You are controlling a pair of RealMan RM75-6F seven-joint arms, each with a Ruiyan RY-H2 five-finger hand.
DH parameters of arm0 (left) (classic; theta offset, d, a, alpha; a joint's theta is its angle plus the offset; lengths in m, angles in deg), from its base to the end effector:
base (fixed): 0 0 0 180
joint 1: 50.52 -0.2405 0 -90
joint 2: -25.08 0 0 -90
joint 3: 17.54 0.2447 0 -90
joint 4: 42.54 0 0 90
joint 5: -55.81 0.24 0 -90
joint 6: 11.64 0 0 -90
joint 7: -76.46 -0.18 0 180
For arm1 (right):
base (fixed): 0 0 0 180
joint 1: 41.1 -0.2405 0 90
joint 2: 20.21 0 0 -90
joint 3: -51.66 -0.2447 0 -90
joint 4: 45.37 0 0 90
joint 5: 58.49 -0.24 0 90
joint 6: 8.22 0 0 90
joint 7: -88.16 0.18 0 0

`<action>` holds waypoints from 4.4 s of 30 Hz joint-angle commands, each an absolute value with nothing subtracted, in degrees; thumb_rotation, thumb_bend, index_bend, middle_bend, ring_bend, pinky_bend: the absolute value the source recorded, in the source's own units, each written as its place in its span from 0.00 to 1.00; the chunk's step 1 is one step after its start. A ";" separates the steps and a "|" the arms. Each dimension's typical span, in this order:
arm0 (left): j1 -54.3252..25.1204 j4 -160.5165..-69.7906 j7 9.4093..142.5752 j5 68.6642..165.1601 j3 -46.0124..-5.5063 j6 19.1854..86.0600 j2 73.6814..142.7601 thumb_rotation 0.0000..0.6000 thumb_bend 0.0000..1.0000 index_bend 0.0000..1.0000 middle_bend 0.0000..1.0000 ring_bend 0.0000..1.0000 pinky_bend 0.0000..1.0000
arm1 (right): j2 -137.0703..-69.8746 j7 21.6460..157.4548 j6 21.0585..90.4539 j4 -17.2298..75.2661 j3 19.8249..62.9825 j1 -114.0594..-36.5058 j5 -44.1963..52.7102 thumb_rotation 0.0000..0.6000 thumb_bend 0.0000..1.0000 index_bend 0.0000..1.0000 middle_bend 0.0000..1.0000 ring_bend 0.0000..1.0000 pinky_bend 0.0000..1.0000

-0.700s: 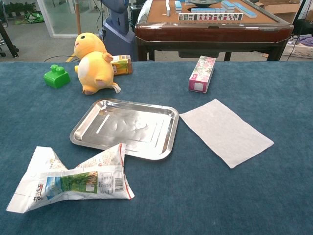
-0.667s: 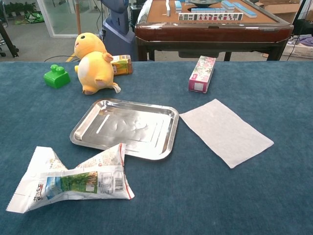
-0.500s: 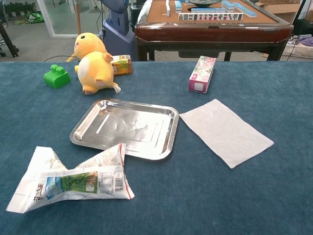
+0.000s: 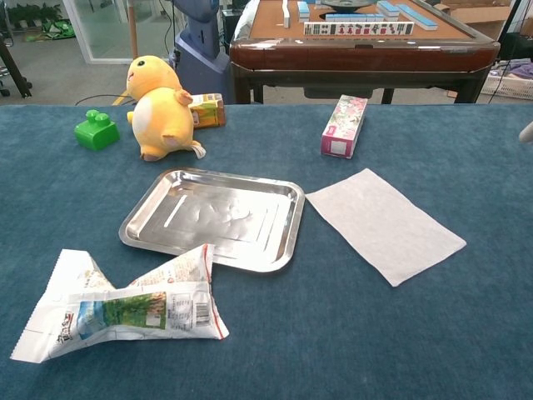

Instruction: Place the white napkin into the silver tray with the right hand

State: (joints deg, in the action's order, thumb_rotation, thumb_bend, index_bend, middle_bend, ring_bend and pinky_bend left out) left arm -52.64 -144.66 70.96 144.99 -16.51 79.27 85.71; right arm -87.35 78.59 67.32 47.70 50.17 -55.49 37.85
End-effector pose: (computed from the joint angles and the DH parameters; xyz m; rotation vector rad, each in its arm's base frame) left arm -0.2939 0.1650 0.1320 -1.3369 -0.9427 -0.8713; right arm -0.2477 -0.2499 0.0652 1.7839 -0.7211 0.9180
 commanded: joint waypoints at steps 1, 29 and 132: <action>-52.74 -144.65 71.12 145.08 -16.51 79.43 85.66 1.00 0.34 0.02 0.02 0.05 0.02 | -89.87 77.21 64.18 46.64 49.96 -57.67 37.71 1.00 0.14 0.28 0.27 0.17 0.20; -53.45 -141.78 74.78 143.85 -16.47 79.07 85.85 1.00 0.34 0.02 0.02 0.05 0.02 | -107.22 65.60 56.35 39.72 50.83 -63.52 32.62 1.00 0.20 0.42 0.30 0.12 0.05; -53.40 -138.93 77.26 142.14 -17.43 77.70 85.97 1.00 0.34 0.02 0.02 0.05 0.02 | -116.35 69.33 57.57 28.74 45.32 -69.42 23.96 1.00 0.49 0.58 0.39 0.15 0.05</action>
